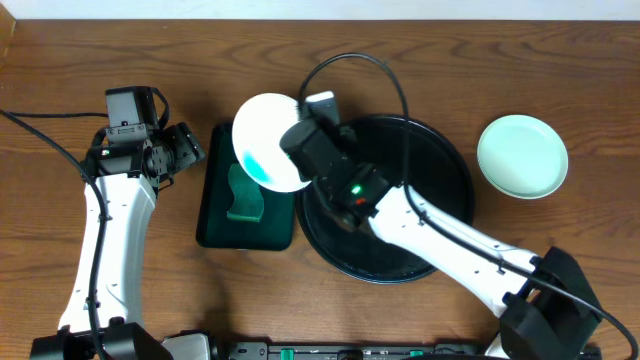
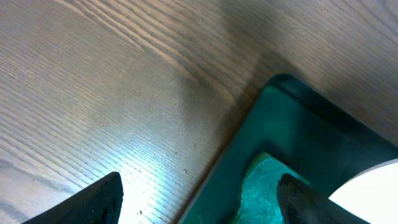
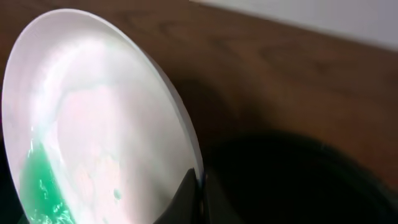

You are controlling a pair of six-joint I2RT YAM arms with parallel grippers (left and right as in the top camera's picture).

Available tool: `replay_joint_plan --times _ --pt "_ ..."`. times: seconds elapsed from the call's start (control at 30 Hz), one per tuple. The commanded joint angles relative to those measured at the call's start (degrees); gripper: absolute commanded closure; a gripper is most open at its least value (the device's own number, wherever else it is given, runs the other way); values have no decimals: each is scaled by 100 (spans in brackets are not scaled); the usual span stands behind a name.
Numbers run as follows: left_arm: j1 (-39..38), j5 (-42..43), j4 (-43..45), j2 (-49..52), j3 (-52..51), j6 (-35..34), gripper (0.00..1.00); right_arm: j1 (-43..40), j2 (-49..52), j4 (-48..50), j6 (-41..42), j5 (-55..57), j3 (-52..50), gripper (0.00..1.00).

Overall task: Clean dirty plates on tray and stack at the side
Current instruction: 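Swing the white plate left over the dark green tray, right gripper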

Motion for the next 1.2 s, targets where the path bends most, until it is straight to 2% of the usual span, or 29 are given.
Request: replay_joint_plan --times 0.0,0.37,0.8,0.9,1.17 --pt "20 -52 0 -9 98 11 21 256 7 289 -848 896 133 99" --pt "20 -52 0 -9 98 11 20 723 7 1663 -2892 2214 133 99" --pt "20 -52 0 -9 98 11 21 737 7 3445 -5663 2269 133 99" --pt "20 -52 0 -9 98 13 21 741 7 3626 -5958 2249 133 99" --pt "20 -52 0 -9 98 13 20 925 7 3578 -5980 2186 131 99"
